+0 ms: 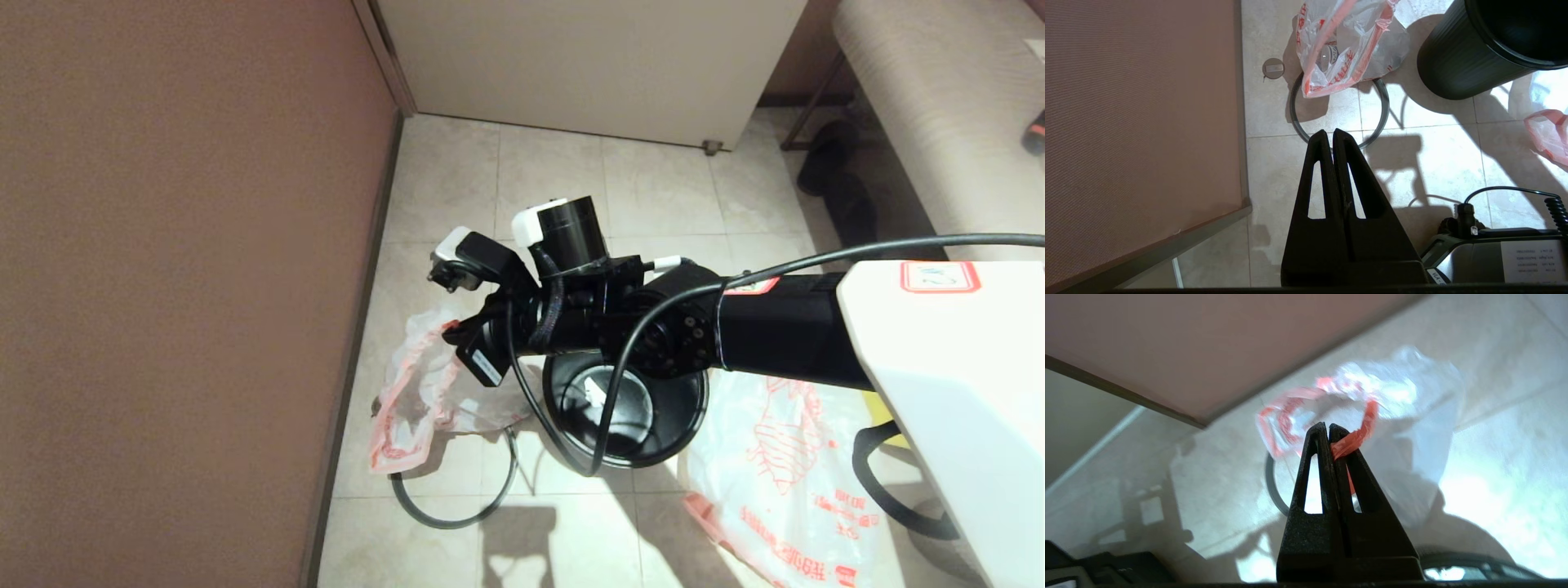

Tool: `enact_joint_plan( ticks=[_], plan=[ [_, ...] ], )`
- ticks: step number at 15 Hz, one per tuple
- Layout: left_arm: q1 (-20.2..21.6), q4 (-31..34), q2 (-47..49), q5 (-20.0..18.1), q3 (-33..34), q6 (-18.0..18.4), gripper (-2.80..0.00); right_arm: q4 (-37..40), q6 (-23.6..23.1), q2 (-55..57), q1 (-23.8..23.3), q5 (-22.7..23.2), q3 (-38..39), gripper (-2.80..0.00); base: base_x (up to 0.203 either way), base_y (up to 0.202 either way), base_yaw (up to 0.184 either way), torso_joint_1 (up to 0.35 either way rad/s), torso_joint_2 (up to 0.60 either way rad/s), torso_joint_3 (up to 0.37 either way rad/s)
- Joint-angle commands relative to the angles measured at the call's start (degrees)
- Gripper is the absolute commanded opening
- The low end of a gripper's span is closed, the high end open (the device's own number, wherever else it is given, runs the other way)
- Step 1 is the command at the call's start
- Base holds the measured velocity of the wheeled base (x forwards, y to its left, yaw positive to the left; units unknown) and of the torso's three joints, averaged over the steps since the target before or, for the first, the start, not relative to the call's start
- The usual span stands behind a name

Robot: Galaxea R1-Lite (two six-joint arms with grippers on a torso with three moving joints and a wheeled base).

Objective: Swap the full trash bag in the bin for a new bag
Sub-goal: Place the trash bag on the floor

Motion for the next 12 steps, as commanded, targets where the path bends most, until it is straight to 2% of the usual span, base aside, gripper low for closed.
enact_joint_plan(
  ticks=[1, 2, 4, 5, 7, 9, 12],
  plan=[
    [0.00, 0.08, 0.04, -0.04, -0.01, 0.02, -2.80, -0.13, -0.29, 2.00, -1.15, -1.29, 0.05, -2.80, 0.000, 0.000, 0.000, 0.000, 0.00, 0.000],
    [0.00, 0.08, 0.04, -0.04, -0.01, 0.02, -2.80, -2.46, -0.41, 2.88, -1.48, -2.76, 0.38, 0.00, 0.000, 0.000, 0.000, 0.000, 0.00, 0.000],
    [0.00, 0.08, 0.04, -0.04, -0.01, 0.02, -2.80, -5.39, 0.00, 4.43, -0.90, -8.94, 0.77, 0.00, 0.000, 0.000, 0.000, 0.000, 0.00, 0.000],
    [0.00, 0.08, 0.04, -0.04, -0.01, 0.02, -2.80, -4.81, 0.33, 4.69, -0.86, -10.19, 1.48, 0.00, 0.000, 0.000, 0.000, 0.000, 0.00, 0.000],
    [0.00, 0.08, 0.04, -0.04, -0.01, 0.02, -2.80, -3.71, 1.12, 5.10, -2.52, -15.86, 3.48, 0.00, 0.000, 0.000, 0.000, 0.000, 0.00, 0.000],
    [0.00, 0.08, 0.04, -0.04, -0.01, 0.02, -2.80, 0.75, 3.79, 1.32, -4.48, -21.15, 5.33, 0.00, 0.000, 0.000, 0.000, 0.000, 0.00, 0.000],
    [0.00, 0.08, 0.04, -0.04, -0.01, 0.02, -2.80, 7.29, 11.68, -6.73, -8.07, -25.87, 10.71, 0.00, 0.000, 0.000, 0.000, 0.000, 0.00, 0.000]
  ],
)
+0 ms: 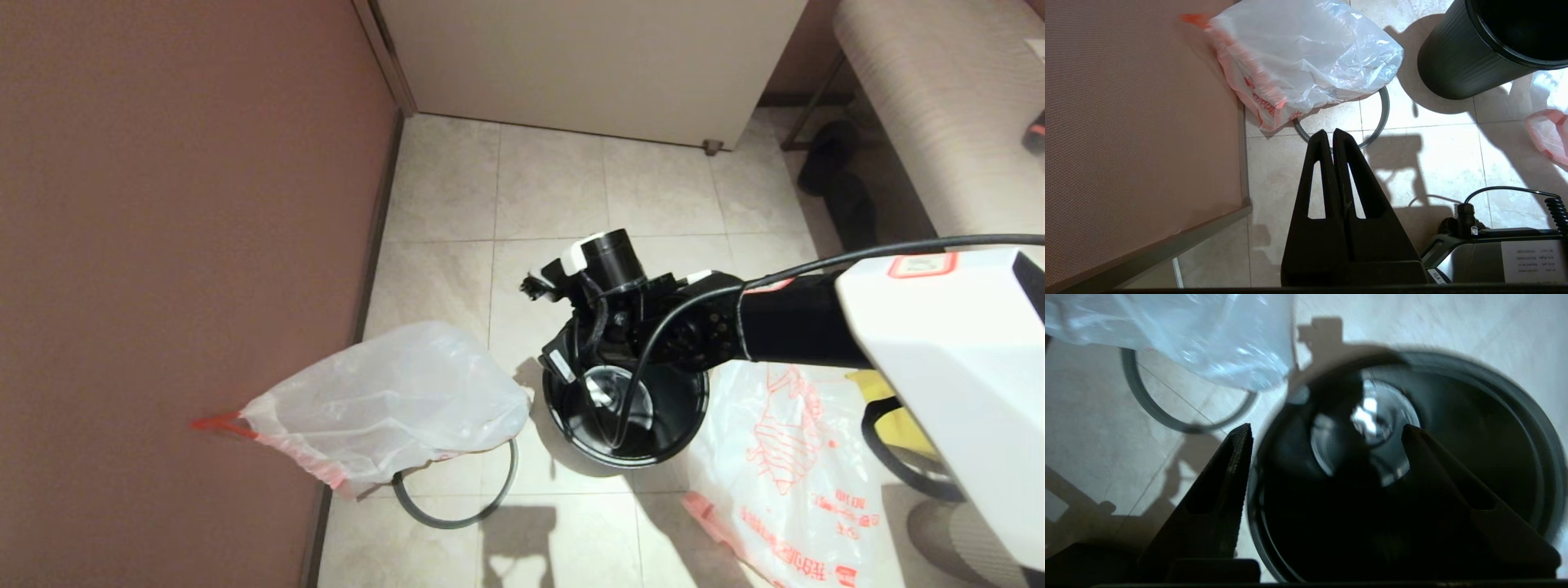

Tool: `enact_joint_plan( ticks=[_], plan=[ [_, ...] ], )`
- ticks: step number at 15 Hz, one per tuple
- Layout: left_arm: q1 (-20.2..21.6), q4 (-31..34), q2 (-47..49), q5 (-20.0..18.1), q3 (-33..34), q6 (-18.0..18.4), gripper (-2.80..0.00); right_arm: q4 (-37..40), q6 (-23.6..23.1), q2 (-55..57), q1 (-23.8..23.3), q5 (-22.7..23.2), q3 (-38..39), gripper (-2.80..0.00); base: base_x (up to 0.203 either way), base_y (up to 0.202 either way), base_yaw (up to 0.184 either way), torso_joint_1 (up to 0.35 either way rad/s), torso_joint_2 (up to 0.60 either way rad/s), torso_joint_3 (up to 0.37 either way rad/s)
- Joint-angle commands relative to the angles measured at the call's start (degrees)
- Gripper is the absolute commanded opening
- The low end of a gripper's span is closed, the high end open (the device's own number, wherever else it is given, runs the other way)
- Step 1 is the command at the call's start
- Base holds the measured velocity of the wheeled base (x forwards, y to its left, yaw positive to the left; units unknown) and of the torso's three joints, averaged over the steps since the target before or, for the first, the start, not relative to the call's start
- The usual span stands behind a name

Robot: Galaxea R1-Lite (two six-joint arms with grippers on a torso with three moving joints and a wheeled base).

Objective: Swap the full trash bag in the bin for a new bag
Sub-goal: Place the trash bag on the floor, then pick up a new trash bag

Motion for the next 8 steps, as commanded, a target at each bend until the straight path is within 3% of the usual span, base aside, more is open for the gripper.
enact_joint_plan(
  ticks=[1, 2, 3, 8],
  plan=[
    [0.00, 0.08, 0.04, 0.07, -0.01, 0.00, -2.80, 1.35, 2.97, -7.27, -2.77, -1.00, 5.73, 0.00, 0.000, 0.000, 0.000, 0.000, 0.00, 0.000],
    [0.00, 0.08, 0.04, -0.01, -0.01, 0.00, -2.80, 1.71, 4.74, -10.15, -4.40, -1.69, 10.18, 0.00, 0.000, 0.000, 0.000, 0.000, 0.00, 0.000],
    [0.00, 0.08, 0.04, -0.01, -0.01, 0.00, -2.80, 1.83, 6.21, -13.55, -5.91, -2.71, 15.25, -2.80, 0.000, 0.000, 0.000, 0.000, 0.00, 0.000],
    [0.00, 0.08, -0.04, -0.01, -0.01, 0.00, -2.80, 2.71, 13.47, -33.13, -11.14, -6.90, 37.33, -2.80, 0.000, 0.000, 0.000, 0.000, 0.00, 0.000]
  ],
)
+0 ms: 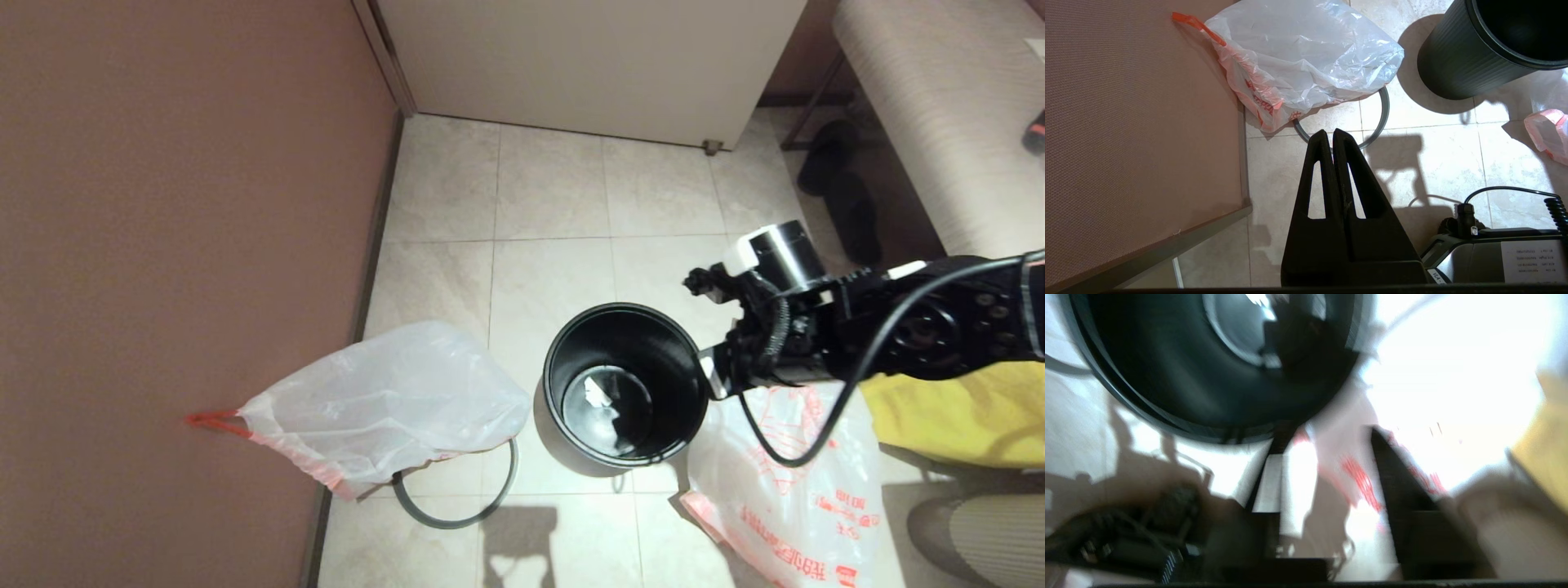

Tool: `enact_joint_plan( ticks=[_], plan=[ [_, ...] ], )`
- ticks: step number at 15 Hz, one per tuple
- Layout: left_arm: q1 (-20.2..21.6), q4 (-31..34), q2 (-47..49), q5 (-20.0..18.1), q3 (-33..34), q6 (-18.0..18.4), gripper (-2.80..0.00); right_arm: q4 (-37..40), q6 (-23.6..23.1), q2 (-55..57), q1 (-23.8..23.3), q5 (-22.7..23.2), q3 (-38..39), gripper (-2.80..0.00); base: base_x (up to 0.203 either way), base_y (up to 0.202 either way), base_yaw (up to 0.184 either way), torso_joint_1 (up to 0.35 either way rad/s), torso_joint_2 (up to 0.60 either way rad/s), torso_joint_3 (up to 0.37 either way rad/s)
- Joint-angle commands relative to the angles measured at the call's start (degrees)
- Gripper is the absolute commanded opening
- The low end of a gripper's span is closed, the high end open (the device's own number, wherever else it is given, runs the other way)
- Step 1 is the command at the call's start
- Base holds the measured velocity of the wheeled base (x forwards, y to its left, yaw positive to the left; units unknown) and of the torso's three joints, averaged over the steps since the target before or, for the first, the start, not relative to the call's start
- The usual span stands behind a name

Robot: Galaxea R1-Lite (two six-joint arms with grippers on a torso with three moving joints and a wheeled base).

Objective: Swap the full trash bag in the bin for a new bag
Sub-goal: Pick up a new trash bag

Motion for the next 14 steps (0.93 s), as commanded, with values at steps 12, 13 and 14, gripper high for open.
enact_joint_plan(
  ticks=[12, 13, 14],
  plan=[
    [0.00, 0.08, 0.04, -0.02, -0.01, -0.02, -2.80, 15.45, -0.84, -69.16, -16.24, -2.03, 50.86, -2.80, 0.000, 0.000, 0.000, 0.000, 0.00, 0.000],
    [0.00, 0.08, 0.04, -0.02, -0.01, -0.02, -2.80, 17.06, -2.95, -72.82, -16.33, -2.01, 52.64, -2.80, 0.000, 0.000, 0.000, 0.000, 0.00, 0.000],
    [0.00, 0.08, 0.04, -0.02, -0.01, -0.02, -2.80, 18.30, -6.60, -74.97, -16.01, -1.93, 54.33, -2.80, 0.000, 0.000, 0.000, 0.000, 0.00, 0.000]
  ],
)
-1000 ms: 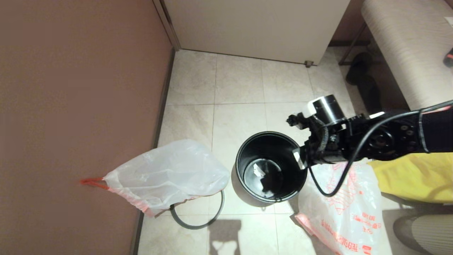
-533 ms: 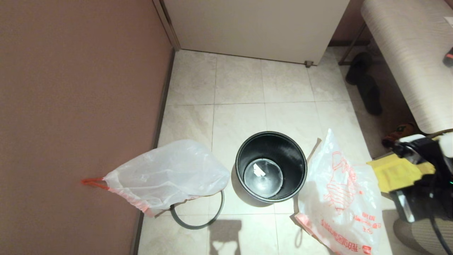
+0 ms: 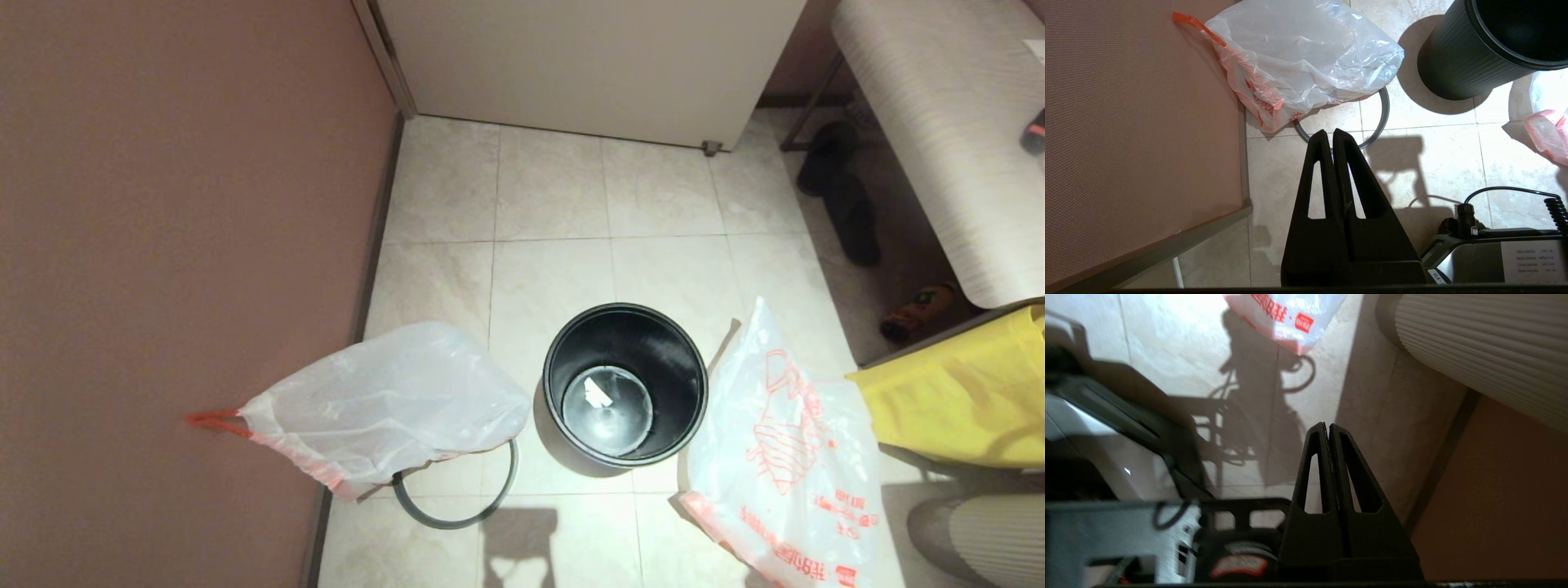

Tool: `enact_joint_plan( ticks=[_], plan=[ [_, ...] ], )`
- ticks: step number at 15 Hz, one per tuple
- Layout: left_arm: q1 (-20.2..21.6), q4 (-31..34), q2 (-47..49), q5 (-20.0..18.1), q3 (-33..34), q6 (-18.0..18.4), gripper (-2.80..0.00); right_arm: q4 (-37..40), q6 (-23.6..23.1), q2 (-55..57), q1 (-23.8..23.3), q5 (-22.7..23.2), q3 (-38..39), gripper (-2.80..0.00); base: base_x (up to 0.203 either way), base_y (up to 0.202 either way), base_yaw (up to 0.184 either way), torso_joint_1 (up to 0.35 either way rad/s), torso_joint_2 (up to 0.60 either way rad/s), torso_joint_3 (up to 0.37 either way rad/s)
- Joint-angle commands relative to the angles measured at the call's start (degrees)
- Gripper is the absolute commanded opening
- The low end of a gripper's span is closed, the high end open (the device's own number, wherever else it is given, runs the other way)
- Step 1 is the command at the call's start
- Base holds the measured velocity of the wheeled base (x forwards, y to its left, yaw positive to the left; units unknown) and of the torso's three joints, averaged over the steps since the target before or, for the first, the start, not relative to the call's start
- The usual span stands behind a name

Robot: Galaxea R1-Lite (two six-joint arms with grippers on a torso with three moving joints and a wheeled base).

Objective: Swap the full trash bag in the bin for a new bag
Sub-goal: Pick up a new trash bag

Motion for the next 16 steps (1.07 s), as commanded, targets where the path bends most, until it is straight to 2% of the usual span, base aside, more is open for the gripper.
enact_joint_plan(
  ticks=[1, 5, 8, 12, 16],
  plan=[
    [0.00, 0.08, 0.04, -0.01, -0.01, 0.02, -2.80, 1.17, -4.69, -7.23, 1.15, 0.00, 2.59, -2.80, 0.000, 0.000, 0.000, 0.000, 0.00, 0.000],
    [0.00, 0.08, 0.04, -0.01, -0.01, 0.02, -2.80, -0.19, -5.55, -4.76, 6.83, -0.19, 3.10, -2.80, 0.000, 0.000, 0.000, 0.000, 0.00, 0.000],
    [0.00, 0.08, 0.04, -0.01, -0.01, 0.02, -2.80, -6.91, -5.09, 5.06, 6.98, -0.36, 4.35, -2.80, 0.000, 0.000, 0.000, 0.000, 0.00, 0.000],
    [0.00, 0.08, 0.04, -0.01, -0.01, 0.02, -2.80, -26.75, -5.19, 33.57, 6.61, -0.33, 4.56, -2.80, 0.000, 0.000, 0.000, 0.000, 0.00, 0.000],
    [0.00, 0.08, 0.04, -0.01, -0.01, 0.02, -2.80, -51.53, -10.24, 59.91, 1.88, -0.15, 2.01, -2.80, 0.000, 0.000, 0.000, 0.000, 0.00, 0.000]
  ],
)
